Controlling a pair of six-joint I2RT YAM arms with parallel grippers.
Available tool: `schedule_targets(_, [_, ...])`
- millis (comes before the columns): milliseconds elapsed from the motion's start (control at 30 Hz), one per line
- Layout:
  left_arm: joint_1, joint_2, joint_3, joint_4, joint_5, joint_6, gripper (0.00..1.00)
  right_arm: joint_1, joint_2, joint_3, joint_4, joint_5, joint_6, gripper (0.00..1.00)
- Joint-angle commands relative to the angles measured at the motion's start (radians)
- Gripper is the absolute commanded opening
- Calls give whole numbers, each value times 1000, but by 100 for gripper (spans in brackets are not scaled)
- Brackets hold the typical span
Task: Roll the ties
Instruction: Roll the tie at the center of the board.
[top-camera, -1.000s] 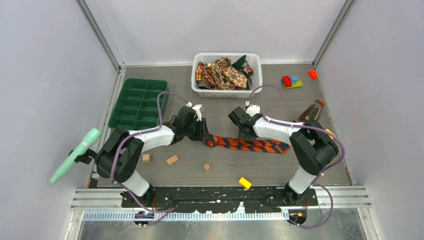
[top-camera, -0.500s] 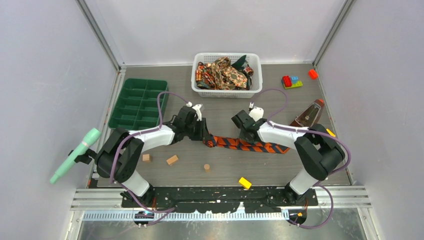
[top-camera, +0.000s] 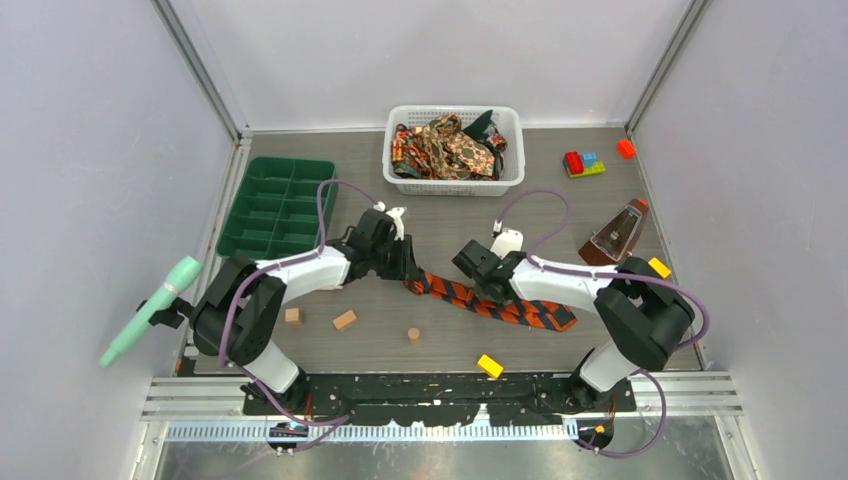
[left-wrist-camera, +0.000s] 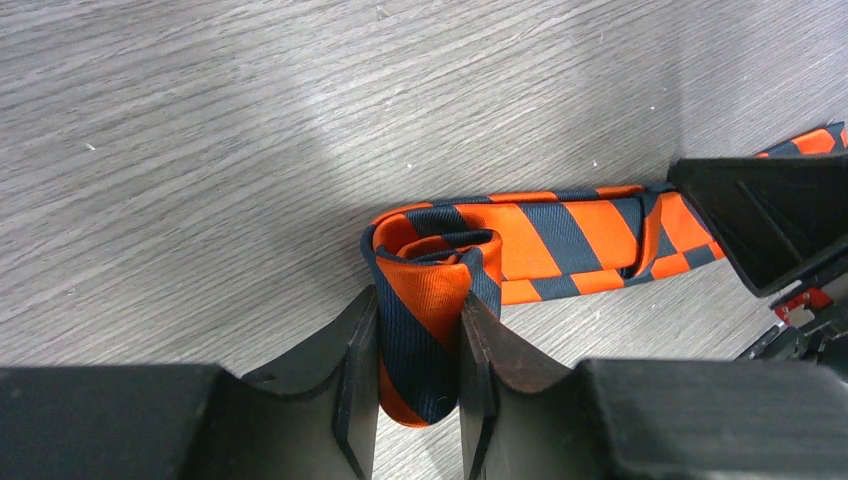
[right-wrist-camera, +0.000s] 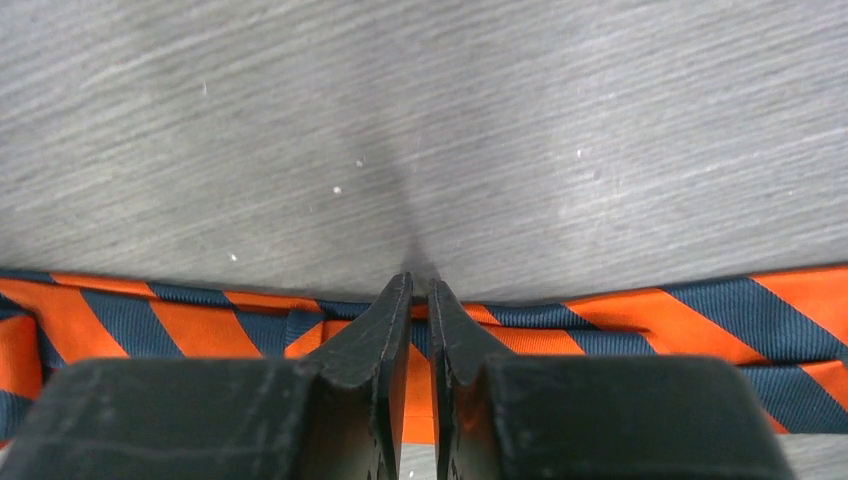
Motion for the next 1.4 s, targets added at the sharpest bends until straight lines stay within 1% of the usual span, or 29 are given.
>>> schedule_targets(0, [3, -43, 39, -52, -44, 42, 30, 42, -37, -30, -156, -55, 63, 17])
schedule_targets(233, [-3, -52, 39, -61, -83, 51, 29, 50, -97, -37, -167, -54, 54, 17])
schedule_targets(333, [-28, -53, 55, -88, -136, 67, 28, 50, -113, -43, -166, -59, 47, 18])
schedule_targets(467, [-76, -49, 85, -130, -231, 99, 27, 49, -136, -50, -162, -59, 41, 18])
schedule_targets(500, [-94, -47, 91, -142, -284, 105, 27, 50, -148, -52, -158, -57, 38, 18])
schedule_targets(900, [-235, -7, 181, -238, -607, 180, 24, 50, -269, -64, -170, -50, 25, 20])
schedule_targets(1167, [-353, 62, 245, -287, -821, 239, 21, 50, -419, -87, -205, -33, 63, 21])
schedule_targets(1367, [-436, 149, 291, -312, -983, 282, 18, 50, -574, -107, -225, -19, 83, 21])
